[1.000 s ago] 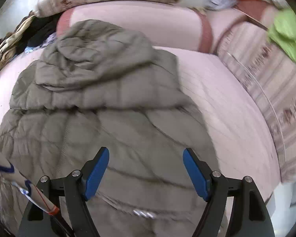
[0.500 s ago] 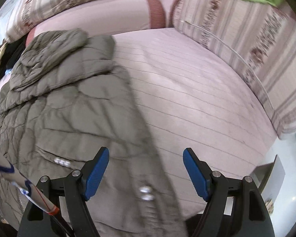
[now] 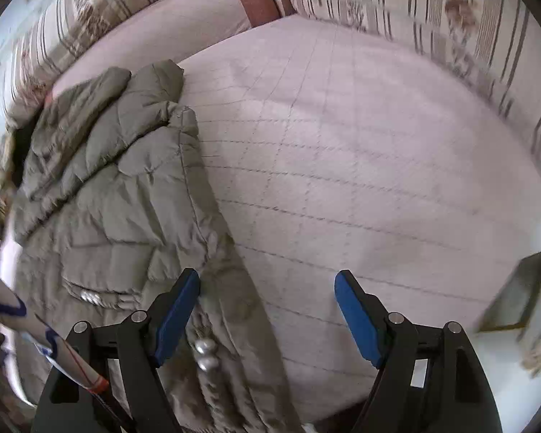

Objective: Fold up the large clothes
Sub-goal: 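Move both grippers to the coat hem by the pearl-studded pocket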

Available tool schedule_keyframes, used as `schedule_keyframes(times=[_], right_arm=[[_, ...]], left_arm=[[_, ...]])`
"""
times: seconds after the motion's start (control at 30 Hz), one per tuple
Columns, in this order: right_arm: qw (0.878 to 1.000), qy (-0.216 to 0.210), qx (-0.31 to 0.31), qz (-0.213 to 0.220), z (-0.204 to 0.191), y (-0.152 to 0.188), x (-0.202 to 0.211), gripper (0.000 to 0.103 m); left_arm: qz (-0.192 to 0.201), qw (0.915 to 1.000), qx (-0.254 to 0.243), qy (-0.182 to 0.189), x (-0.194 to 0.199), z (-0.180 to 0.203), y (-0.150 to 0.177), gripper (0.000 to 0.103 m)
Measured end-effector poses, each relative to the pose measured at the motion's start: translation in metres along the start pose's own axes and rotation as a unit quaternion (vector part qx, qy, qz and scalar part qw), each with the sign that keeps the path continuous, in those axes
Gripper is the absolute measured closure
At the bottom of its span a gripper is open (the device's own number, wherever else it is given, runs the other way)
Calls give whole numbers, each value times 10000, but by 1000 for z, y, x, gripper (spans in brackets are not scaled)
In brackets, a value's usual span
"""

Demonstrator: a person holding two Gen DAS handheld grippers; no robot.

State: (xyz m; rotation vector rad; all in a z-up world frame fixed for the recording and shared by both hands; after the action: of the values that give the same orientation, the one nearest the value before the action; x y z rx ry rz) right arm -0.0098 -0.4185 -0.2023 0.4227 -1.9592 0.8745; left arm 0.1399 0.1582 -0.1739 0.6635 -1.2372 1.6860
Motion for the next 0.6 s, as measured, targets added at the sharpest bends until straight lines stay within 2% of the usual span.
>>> schedule_keyframes(times=[0.07,0.13,0.17,0.23,0.37,0.5,0.6], right_arm=[[9994,-249,-225,-99,3,-1,-8,21],[9982,-396,-444,-72,6,-5,-14,20],[9979,-443,-472,-38,6,-7,-15,20],[9973,-559,-474,-71,3,-11,-16,20],[9929,-1040,-437,-373,-4,-13,-23,20],[9837,-1576,-450,-742,-10,-6,-24,20],[9781,-1788,-437,-969,-14,7,-23,20]], left_arm=[[-268,9979,278,514,-13,-2,5,10],[-235,9976,312,567,-15,0,8,10],[-247,9967,268,720,-14,7,11,11],[-361,9908,307,1270,-13,22,18,12],[-324,9913,50,1277,-9,42,30,12],[-352,9896,70,1392,-7,48,40,12],[-448,9913,96,1232,-10,42,46,12]])
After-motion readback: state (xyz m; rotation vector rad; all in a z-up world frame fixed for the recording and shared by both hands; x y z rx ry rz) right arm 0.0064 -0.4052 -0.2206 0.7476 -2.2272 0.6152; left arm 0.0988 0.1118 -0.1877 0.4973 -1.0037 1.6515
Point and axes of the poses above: each gripper's, at about its wrist camera, not at the fingertips, and x roughly against the way its jaws point, z to its right, y to its underside, the point moved 6 cm from there along -x, roughly the way its jaws point, and after that the axes turned 6 degrees about -x, right-handed, at the moved point
